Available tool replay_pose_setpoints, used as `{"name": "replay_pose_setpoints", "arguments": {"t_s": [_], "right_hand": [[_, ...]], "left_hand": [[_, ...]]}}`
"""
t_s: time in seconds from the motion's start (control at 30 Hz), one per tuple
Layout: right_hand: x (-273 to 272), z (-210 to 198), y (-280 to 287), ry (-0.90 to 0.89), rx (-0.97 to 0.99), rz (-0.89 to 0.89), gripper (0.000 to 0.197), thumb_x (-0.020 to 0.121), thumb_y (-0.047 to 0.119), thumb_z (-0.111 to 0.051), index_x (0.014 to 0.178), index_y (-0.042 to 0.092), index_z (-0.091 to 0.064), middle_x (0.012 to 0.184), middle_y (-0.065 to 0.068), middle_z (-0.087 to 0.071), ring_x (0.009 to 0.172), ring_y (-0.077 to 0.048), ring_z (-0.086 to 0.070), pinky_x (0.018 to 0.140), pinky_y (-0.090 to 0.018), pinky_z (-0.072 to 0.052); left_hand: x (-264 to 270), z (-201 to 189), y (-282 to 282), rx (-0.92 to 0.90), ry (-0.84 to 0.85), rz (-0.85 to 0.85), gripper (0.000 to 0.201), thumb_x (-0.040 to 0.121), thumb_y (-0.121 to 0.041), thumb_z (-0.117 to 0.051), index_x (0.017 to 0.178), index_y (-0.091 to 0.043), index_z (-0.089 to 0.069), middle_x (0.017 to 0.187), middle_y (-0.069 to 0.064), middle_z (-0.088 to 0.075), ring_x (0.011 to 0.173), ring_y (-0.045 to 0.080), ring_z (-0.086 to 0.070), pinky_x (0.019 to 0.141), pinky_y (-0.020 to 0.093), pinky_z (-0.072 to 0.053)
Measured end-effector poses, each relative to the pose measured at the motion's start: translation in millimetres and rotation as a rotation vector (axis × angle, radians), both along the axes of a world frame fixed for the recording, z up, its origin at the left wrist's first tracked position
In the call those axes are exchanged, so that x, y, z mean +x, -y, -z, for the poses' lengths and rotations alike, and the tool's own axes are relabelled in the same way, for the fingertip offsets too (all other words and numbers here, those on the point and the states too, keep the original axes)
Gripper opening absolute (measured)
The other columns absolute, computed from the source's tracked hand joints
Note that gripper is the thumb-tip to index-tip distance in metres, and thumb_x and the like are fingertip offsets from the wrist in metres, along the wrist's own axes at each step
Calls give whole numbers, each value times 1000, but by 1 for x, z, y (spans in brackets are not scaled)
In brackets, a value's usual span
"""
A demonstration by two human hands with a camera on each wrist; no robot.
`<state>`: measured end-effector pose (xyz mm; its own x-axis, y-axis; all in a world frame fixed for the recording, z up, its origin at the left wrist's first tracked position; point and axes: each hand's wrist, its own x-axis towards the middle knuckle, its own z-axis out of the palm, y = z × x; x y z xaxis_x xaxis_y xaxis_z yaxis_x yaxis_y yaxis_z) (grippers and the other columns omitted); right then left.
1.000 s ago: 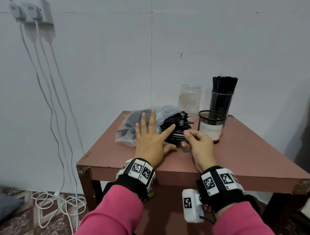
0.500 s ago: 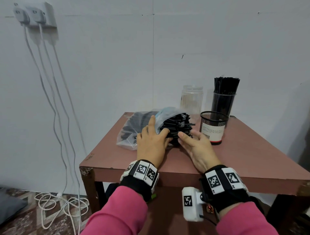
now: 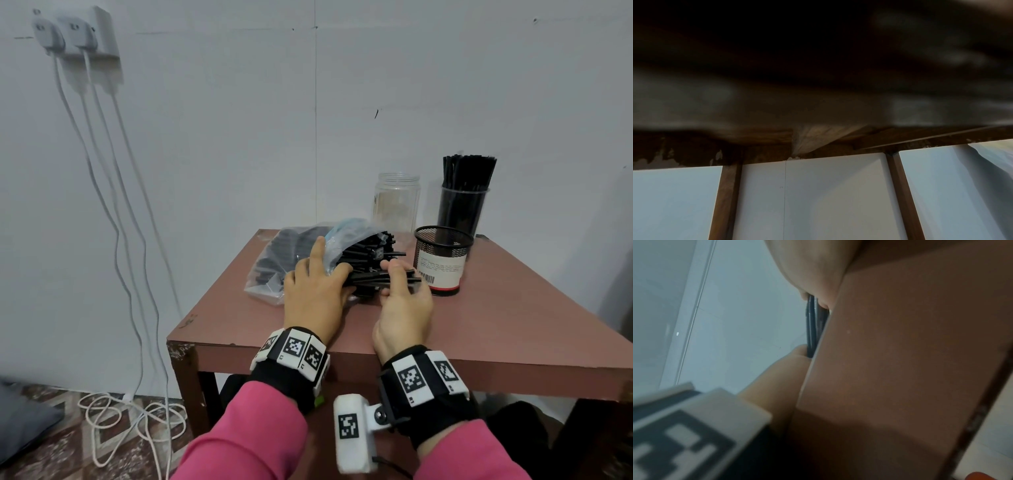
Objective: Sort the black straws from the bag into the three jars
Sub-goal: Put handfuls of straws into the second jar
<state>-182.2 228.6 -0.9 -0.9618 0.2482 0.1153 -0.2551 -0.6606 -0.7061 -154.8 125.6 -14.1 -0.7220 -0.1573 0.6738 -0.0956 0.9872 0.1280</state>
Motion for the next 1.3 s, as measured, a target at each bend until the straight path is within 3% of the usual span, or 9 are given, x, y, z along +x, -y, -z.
{"name": "replay_pose_setpoints", "arguments": {"t_s": [0.1,0.2,0.47,0.57,0.77,0.93,1.03,1.17,1.3], "right_hand": [[1,0,1,1,-17,-145,17,87,11,-69,98,13,-56,71,5,-60,50,-3,-44,42,-15,-34],[4,1,5,11,113,-297,9,87,9,-68,87,15,-61,65,3,-55,51,-5,-43,39,-15,-33],[10,-3,1,42,43,-55,33,91,10,-60,61,21,-67,52,9,-54,42,-5,-34,42,-17,-28],[10,-4,1,41,77,-115,20,91,14,-63,72,22,-64,58,8,-58,45,-5,-40,39,-16,-31],[10,-5,2,109,129,-111,8,91,18,-63,84,17,-63,62,1,-51,44,-2,-41,40,-16,-35],[14,-9,0,173,88,-25,15,91,20,-62,78,15,-56,53,5,-49,37,-1,-40,39,-18,-34],[14,-9,-1,170,86,-12,12,92,18,-60,82,12,-57,53,3,-48,36,-2,-40,38,-17,-33],[15,-11,-1,150,66,-38,14,93,14,-58,79,12,-59,51,9,-53,37,-2,-39,37,-16,-31],[16,-12,-1,142,73,-37,24,93,13,-57,70,17,-60,47,13,-54,39,-4,-37,38,-17,-28]], "left_hand": [[0,-1,-1,13,5,-7,29,70,-30,-81,91,-23,-63,139,23,-48,96,42,-61,72,51,-50],[-2,1,1,-6,4,-21,31,69,-24,-82,95,-26,-64,141,21,-47,96,41,-61,72,48,-51],[3,-2,-2,52,46,-35,31,75,-30,-76,102,-19,-64,147,20,-39,108,43,-55,81,51,-47],[2,-5,-2,64,52,4,29,86,-32,-65,113,-21,-60,155,19,-25,118,43,-46,88,52,-42],[1,-4,1,34,133,73,50,90,-43,-59,135,-49,-39,161,9,0,125,35,-35,96,47,-36],[3,-5,-1,89,110,45,38,87,-44,-61,122,-29,-56,160,12,-11,122,39,-40,93,48,-38],[3,-7,-2,99,130,23,49,88,-48,-59,131,-27,-50,160,12,-7,127,37,-35,99,47,-35],[2,-4,2,63,104,130,59,89,-42,-62,140,-51,-33,160,10,9,143,38,-12,110,56,-22],[1,-4,2,57,142,144,48,92,-42,-58,136,-53,-41,160,6,17,145,41,12,114,60,-3]]}}
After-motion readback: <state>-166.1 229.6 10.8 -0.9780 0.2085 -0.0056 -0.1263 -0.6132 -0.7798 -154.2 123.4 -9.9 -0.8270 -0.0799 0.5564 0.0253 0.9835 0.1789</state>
